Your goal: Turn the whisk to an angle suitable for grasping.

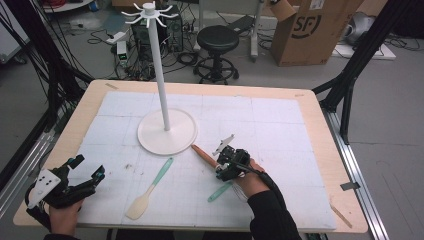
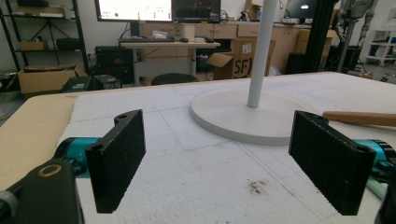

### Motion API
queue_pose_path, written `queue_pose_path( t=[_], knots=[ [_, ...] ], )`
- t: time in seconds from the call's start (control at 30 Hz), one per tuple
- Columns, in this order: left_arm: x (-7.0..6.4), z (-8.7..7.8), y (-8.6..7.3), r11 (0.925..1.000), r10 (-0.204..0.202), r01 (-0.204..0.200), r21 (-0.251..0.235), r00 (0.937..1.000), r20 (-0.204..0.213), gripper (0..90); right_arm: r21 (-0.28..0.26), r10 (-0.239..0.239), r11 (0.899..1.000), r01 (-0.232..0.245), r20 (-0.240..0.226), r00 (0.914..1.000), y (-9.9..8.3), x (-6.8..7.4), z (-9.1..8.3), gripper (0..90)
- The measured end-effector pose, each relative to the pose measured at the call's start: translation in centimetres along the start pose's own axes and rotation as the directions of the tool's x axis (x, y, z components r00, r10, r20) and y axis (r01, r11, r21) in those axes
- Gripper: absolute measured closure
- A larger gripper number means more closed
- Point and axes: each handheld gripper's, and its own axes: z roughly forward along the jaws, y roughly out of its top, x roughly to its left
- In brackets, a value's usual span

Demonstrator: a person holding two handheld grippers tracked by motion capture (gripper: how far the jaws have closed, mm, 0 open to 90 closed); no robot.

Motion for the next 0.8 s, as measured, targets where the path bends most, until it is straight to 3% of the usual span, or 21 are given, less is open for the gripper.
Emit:
queue_pose_path(
  t=[0.27,0.47,0.8],
  knots=[
    [0.0,0.0,0.0,1.0000,-0.002,0.002,-0.003,1.0000,-0.001,19.3,0.014,-0.004,1.000,0.004,0.000,1.0000,-0.3,-0.2,-0.2,51.0],
    [0.0,0.0,0.0,1.0000,0.004,-0.004,-0.004,1.0000,-0.001,19.4,0.012,-0.005,1.000,0.004,0.036,0.9993,-0.6,-0.5,-0.6,52.0],
    [-0.1,0.0,0.0,1.0000,0.004,-0.004,-0.005,1.0000,-0.002,19.4,-0.032,0.019,0.999,-0.017,0.066,0.9977,-1.2,-0.8,-1.1,57.1]
  ],
)
